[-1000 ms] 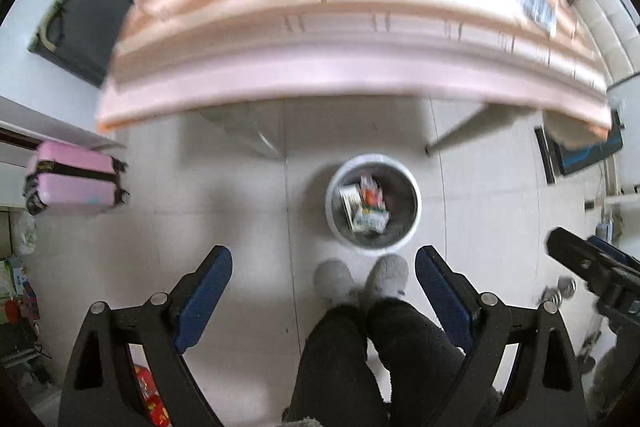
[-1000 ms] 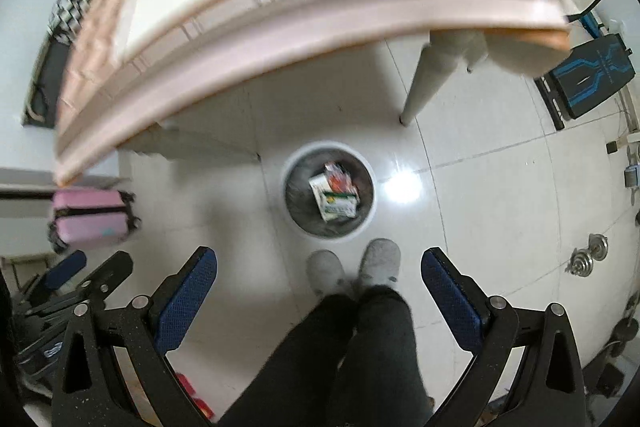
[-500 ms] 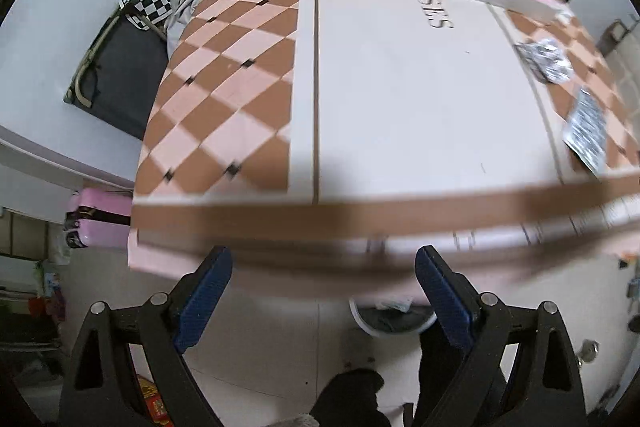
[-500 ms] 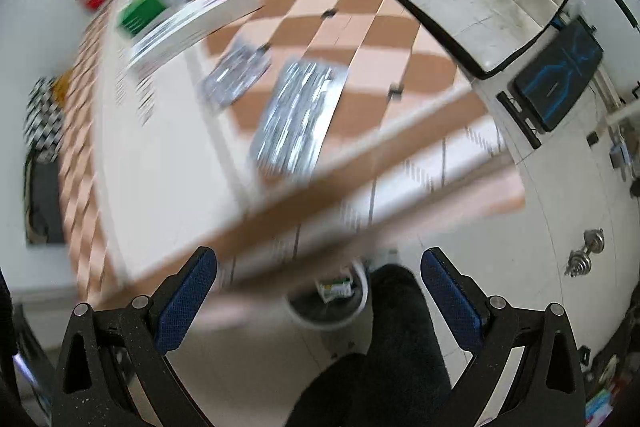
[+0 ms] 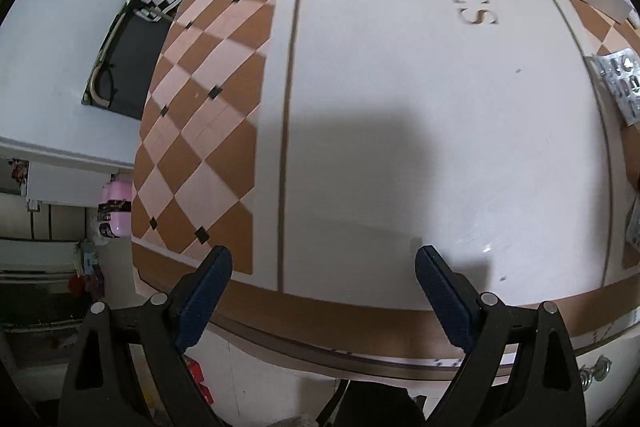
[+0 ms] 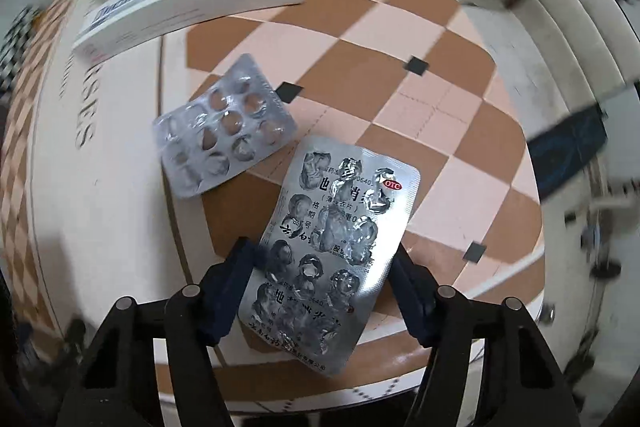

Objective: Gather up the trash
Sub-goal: 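Move both tools back up toward the blister packs on the table, then grasp a silver blister pack with the left tool while the right tool grasps another, then carry both blister packs over the bin and release them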

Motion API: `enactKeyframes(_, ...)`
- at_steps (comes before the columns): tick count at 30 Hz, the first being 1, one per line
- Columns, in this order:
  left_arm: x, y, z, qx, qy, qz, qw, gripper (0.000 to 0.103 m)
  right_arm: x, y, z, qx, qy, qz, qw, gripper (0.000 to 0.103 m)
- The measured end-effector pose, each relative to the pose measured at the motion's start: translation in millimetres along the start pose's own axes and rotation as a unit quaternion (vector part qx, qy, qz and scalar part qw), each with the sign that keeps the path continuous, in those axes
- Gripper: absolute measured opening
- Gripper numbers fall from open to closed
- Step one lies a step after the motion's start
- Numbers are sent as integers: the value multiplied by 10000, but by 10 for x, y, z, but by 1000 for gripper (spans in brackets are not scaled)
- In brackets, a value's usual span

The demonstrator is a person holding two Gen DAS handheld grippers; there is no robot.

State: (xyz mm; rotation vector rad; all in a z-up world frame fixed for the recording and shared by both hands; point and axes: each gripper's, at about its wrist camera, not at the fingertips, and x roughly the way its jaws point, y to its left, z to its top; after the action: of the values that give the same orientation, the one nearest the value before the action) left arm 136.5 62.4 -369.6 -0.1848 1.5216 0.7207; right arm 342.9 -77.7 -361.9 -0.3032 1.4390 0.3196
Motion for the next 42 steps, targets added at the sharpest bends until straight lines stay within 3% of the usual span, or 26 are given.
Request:
enactKeyframes(1, -38, -39, 27, 59, -32, 18, 10000, 94, -64, -81, -3, -45, -13, 91, 9999, 48)
enactKeyframes(6, -328, -412, 342, 708, -408, -254, 9963, 94, -107, -480, 136, -38, 208, 649, 9977, 36)
enactKeyframes(9, -543, -733, 569, 1224, -630, -492, 9893, 94, -135, -839, 239, 421, 279, 1242, 9910, 22)
enactKeyframes(13, -753, -1136, 827, 1881, -750, -867, 9754, 94, -217, -1176, 352, 859, 169, 1509, 9847, 12)
enactKeyframes(15, -795, -1335, 933, 2215, -617, -1197, 9658, 94, -239, -1346, 404, 1052, 122, 1549, 9822, 10)
enactKeyframes(18, -803, -1668, 998, 2933, -395, -1506, 9432, 94, -247, -1439, 427, 1181, 116, 1547, 9808, 10)
enactKeyframes(21, -745, -1954, 984, 3616, -322, -1433, 9207, 94, -191, -1496, 518, 1231, 175, 1608, 9791, 10)
enactKeyframes(25, -610, -2159, 978, 4018, -132, -1428, 9044, 92, -159, -1443, 583, 1199, 183, 1611, 9795, 10)
enactKeyframes(28, -599, -2169, 1015, 3913, -13, -1757, 9033, 76, -124, -1434, 612, 1198, 209, 1590, 9798, 14)
enactKeyframes(32, -626, -2184, 958, 3893, -143, -1845, 9023, 59, -35, -1395, 653, 1211, 310, 1717, 9772, 17)
enactKeyframes(38, -538, -2067, 902, 3469, -27, -1950, 9174, 53, -156, -1291, 633, 1082, 124, 1973, 9743, 5)
enactKeyframes(42, -552, -1996, 820, 3147, -10, -2035, 9271, 53, -268, -1259, 596, 979, 4, 2010, 9747, 5)
